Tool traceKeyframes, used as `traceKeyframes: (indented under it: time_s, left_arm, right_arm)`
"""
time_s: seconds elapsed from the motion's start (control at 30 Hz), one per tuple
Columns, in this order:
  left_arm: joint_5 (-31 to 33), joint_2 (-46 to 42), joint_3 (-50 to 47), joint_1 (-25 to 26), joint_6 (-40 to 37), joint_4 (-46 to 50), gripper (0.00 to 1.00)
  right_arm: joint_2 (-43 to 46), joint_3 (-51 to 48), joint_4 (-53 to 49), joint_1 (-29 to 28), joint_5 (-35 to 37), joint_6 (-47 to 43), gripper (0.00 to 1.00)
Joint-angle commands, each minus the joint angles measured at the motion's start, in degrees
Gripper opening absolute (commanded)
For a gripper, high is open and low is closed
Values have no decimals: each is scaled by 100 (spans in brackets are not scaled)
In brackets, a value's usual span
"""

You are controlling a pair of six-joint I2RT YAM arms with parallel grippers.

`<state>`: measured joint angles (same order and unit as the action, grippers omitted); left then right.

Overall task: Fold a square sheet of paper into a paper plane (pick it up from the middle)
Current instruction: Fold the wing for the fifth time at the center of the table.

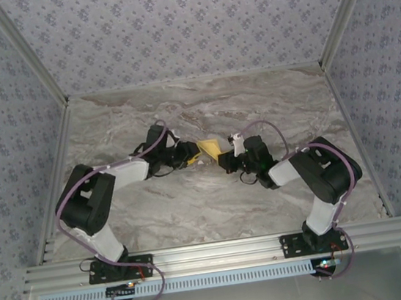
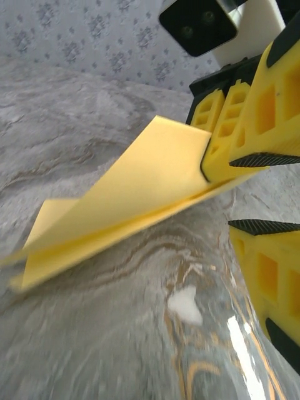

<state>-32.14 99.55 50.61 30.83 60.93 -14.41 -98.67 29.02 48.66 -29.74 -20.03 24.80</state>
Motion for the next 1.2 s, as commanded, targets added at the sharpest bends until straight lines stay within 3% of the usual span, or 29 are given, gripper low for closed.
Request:
traceKeyframes:
  time_s: [0.0, 0.37, 1.17]
  left_arm:
    - [-205, 186, 25, 125, -47, -684, 30]
    - [-311, 701, 243, 223, 17, -960, 23]
    - [-410, 924, 139, 301, -107, -1176, 19]
  right_arm:
    - [-81, -53, -22, 36, -318, 436, 11]
    - [-203, -19, -520, 31, -488, 544, 14]
    - [-493, 419, -1032, 240, -1124, 1018, 9]
